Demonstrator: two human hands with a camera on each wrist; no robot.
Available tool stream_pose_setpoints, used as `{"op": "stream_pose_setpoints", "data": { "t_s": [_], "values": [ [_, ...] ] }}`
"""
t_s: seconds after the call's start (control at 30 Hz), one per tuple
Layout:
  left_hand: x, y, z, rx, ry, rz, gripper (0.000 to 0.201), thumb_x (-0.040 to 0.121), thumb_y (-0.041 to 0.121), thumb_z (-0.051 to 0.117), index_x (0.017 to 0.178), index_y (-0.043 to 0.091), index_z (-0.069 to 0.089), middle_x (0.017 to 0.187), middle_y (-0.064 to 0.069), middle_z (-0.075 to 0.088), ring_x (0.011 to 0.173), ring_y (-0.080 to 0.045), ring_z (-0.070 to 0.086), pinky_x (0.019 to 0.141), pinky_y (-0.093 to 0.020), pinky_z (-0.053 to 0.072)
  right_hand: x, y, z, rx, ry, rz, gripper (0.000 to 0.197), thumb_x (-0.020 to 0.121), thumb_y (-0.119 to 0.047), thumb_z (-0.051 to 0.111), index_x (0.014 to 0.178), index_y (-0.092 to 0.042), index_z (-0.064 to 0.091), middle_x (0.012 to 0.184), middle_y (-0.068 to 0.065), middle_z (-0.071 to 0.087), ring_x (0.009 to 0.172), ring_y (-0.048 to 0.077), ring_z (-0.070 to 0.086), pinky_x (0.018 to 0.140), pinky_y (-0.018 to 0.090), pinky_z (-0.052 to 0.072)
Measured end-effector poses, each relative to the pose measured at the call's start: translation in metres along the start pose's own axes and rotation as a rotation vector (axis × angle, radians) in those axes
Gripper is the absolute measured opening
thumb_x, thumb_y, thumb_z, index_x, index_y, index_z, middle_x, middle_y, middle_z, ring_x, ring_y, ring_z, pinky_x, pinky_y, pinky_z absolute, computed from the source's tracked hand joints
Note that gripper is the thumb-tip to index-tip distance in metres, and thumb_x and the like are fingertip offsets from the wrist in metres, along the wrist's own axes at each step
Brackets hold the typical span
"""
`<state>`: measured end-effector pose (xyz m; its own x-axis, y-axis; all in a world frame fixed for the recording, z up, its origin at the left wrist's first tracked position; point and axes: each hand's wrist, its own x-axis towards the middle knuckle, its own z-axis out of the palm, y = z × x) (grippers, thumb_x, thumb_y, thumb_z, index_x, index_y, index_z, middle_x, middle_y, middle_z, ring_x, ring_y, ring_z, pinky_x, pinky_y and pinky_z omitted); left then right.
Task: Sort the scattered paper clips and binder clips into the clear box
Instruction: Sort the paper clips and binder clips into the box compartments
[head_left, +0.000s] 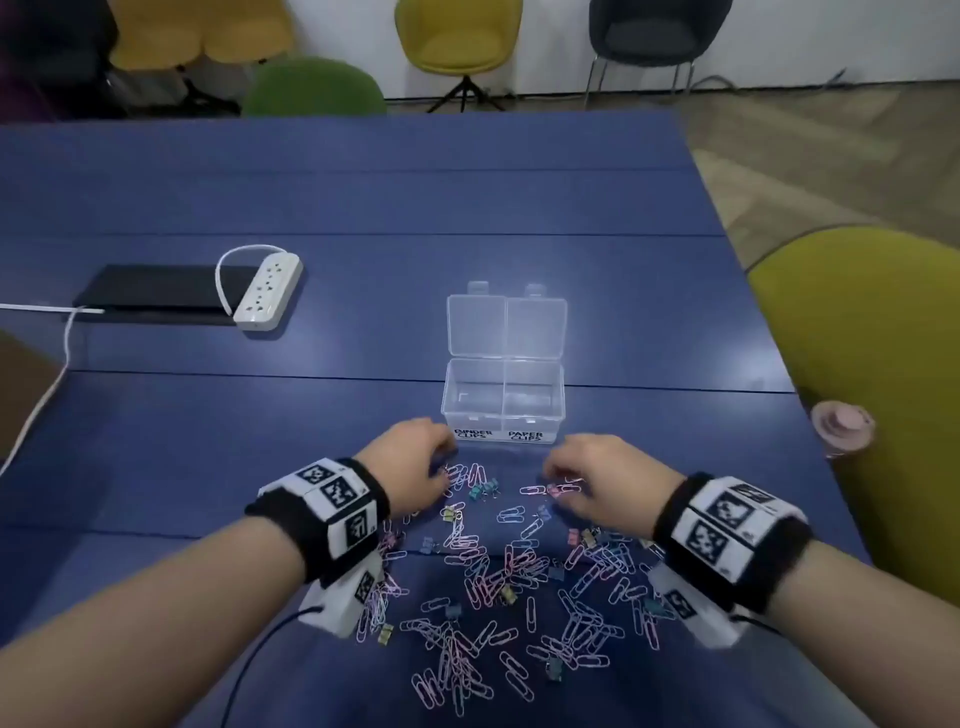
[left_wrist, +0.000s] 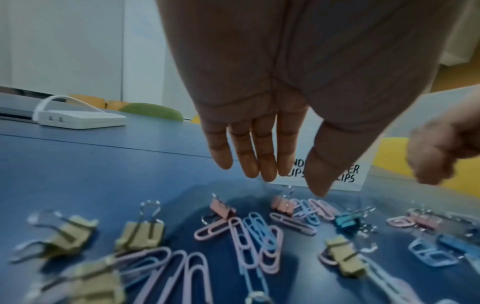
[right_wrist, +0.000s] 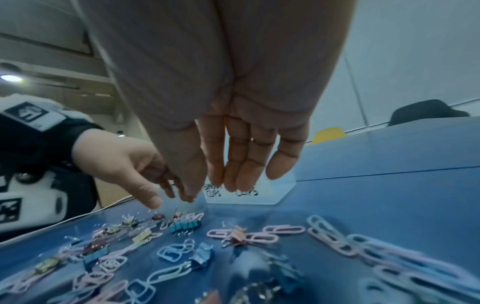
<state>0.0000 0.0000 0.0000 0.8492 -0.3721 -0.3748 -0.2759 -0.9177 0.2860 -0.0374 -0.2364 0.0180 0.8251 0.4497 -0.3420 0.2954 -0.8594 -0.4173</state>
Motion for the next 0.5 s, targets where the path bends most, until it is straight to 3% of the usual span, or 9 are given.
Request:
{"op": "stream_pose_setpoints", "data": {
  "t_s": [0.1, 0.23, 0.5],
  "values": [
    [0.012, -0.005, 0.009, -0.015, -0.02, 0.002, 0.037, 0.08, 0.029, 0.066, 0.116, 0.019, 0.058, 0.111, 0.001, 0.056, 0.103, -0.017, 0.056, 0.093, -0.028, 0.046, 0.019, -0.011, 0.012, -0.09, -0.054, 0.022, 0.034, 0.084, -0.036, 0.062, 0.112, -0.017, 0.055, 0.113, 0.0, 0.052, 0.109, 0.021, 0.05, 0.097, 0.035, 0.042],
    [0.018, -0.002, 0.018, -0.06, -0.011, -0.015, 0.03, 0.074, 0.035, 0.07, 0.095, 0.02, 0.056, 0.093, 0.002, 0.06, 0.083, -0.016, 0.058, 0.079, -0.031, 0.051, 0.03, -0.026, 0.024, -0.288, -0.132, 0.033, 0.044, 0.082, -0.046, 0.062, 0.112, -0.017, 0.05, 0.115, 0.004, 0.051, 0.11, 0.026, 0.05, 0.099, 0.043, 0.037],
    [0.021, 0.012, 0.026, 0.039, 0.009, -0.031, 0.018, 0.076, 0.025, 0.069, 0.081, 0.024, 0.052, 0.087, 0.002, 0.063, 0.088, -0.021, 0.061, 0.084, -0.037, 0.052, 0.032, -0.051, 0.035, -0.374, -0.116, -0.015, 0.026, 0.089, -0.006, 0.049, 0.113, -0.014, 0.052, 0.111, 0.008, 0.059, 0.107, 0.029, 0.054, 0.093, 0.042, 0.044]
  ]
}}
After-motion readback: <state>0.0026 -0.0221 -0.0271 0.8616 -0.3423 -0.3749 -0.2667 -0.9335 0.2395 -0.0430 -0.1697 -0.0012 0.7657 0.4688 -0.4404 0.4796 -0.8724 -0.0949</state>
